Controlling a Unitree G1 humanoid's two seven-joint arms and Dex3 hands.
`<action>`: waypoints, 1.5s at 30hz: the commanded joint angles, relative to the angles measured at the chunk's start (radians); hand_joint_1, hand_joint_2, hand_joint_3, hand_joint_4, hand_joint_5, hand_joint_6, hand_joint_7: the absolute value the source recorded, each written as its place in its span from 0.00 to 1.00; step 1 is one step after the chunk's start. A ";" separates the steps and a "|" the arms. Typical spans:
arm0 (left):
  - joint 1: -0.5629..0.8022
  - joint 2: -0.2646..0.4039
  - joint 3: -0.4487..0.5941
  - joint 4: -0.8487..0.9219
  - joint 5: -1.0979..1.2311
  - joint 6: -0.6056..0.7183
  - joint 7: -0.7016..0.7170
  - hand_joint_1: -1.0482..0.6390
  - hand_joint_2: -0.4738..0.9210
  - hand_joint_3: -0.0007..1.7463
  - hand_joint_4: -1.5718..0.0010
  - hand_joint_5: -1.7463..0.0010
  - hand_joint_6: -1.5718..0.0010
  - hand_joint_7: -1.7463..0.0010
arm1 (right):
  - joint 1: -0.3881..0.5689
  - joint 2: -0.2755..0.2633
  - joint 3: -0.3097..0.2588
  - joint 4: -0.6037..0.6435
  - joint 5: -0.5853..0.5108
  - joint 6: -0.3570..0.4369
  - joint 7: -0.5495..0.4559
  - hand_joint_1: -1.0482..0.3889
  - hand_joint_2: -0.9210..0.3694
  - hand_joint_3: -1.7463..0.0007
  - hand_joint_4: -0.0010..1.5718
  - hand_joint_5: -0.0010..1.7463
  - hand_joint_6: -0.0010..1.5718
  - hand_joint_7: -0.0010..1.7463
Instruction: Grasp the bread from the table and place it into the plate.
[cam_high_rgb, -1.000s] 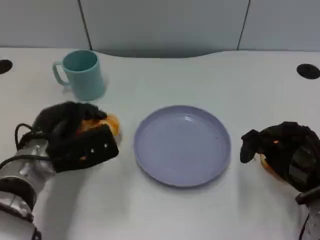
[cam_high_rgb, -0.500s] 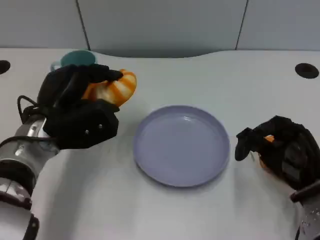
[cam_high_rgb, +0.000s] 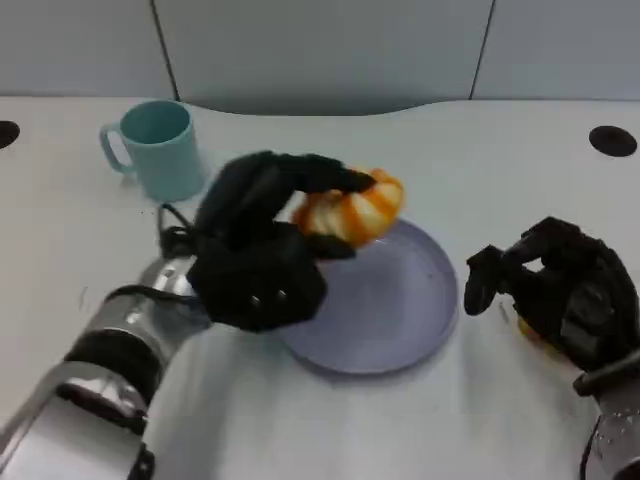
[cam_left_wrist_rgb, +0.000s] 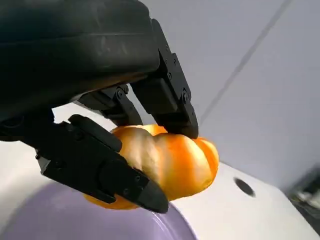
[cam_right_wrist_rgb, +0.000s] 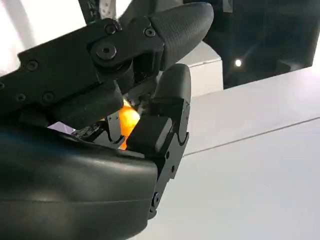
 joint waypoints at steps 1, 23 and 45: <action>-0.004 -0.004 -0.022 0.017 0.022 -0.016 -0.004 0.53 0.90 0.00 0.29 0.76 0.24 0.97 | -0.004 -0.006 -0.010 0.004 0.017 -0.017 0.016 0.34 0.02 1.00 0.49 0.77 0.63 0.28; -0.010 0.073 -0.161 0.042 0.164 0.276 -0.159 0.00 1.00 0.36 0.98 0.97 1.00 1.00 | -0.035 -0.011 -0.014 0.044 0.023 -0.018 0.012 0.35 0.02 1.00 0.48 0.79 0.65 0.25; 0.415 0.038 0.673 -0.447 -1.134 0.896 -1.257 0.00 1.00 0.35 1.00 0.73 0.95 0.97 | -0.052 -0.041 -0.008 0.086 0.009 0.003 0.004 0.40 0.02 1.00 0.47 0.78 0.65 0.25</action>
